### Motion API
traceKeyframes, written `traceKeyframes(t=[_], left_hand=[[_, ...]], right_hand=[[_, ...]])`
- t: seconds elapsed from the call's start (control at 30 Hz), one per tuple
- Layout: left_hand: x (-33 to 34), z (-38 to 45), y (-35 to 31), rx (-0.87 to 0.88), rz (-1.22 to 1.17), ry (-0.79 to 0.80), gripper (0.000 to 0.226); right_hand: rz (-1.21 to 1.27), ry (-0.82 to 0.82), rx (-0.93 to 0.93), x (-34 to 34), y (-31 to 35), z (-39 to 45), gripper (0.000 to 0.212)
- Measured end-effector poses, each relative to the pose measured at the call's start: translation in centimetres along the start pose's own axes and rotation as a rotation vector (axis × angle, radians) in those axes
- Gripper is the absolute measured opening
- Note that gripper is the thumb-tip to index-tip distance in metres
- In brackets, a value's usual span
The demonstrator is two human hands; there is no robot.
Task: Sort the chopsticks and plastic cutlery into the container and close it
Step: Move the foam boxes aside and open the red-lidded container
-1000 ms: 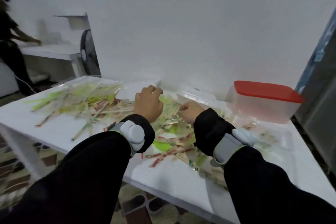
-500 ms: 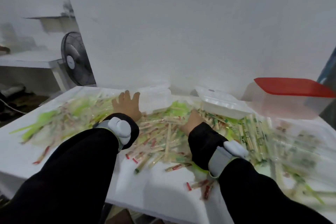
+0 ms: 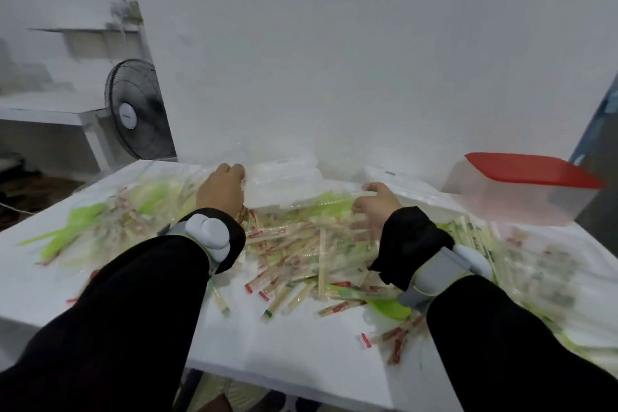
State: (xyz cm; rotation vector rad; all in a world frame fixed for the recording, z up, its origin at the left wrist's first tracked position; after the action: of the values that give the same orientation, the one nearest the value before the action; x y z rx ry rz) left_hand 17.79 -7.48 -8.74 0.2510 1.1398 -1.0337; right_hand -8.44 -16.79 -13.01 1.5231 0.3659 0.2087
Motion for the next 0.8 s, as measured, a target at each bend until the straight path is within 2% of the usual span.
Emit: traceKeyframes(t=[0.13, 0.27, 0.43, 0.53, 0.63, 0.7, 0.8], left_hand=[[-2.2, -1.5, -4.4, 0.191, -0.128, -0.111, 0.016], [-3.2, -5.7, -9.7, 0.554, -0.153, -0.237, 0.021], [-1.9, -10.7, -13.6, 0.937, -0.052, -0.216, 0.011], [-1.7, -12.4, -13.9, 1.031, -0.018, -0.196, 0.014], [-2.1, -13.4, -13.3, 1.048, -0.019, -0.206, 0.013], [-2.3, -13.5, -12.5, 1.044, -0.024, -0.185, 0.012], [-2.6, -13.7, -11.1, 1.074, -0.008, -0.171, 0.018]], right_hand=[[0.210, 0.028, 0.011, -0.6, 0.5, -0.5, 0.043], [0.391, 0.055, -0.004, -0.1, 0.7, -0.7, 0.048], [0.525, 0.069, 0.008, 0.9, 0.3, -0.7, 0.040], [0.540, 0.078, 0.019, 1.8, -0.3, 0.1, 0.040], [0.568, 0.133, 0.115, 3.5, -1.0, 0.2, 0.070], [0.550, 0.172, 0.154, 4.5, -1.0, -0.3, 0.082], [0.551, 0.144, 0.134, 5.9, -0.6, -0.7, 0.076]])
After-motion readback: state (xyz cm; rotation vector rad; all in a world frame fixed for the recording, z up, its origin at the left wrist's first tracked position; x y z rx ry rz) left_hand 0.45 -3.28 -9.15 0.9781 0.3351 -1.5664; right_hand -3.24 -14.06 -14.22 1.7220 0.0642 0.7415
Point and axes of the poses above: each hand's wrist, its own z-axis towards the middle knuckle, its own x-axis out of the palm, y = z × x, the point moved 8 cm from there along z, towards the middle knuckle, and after that the axes turned 12 degrees about -x, right-handed, at the moved point
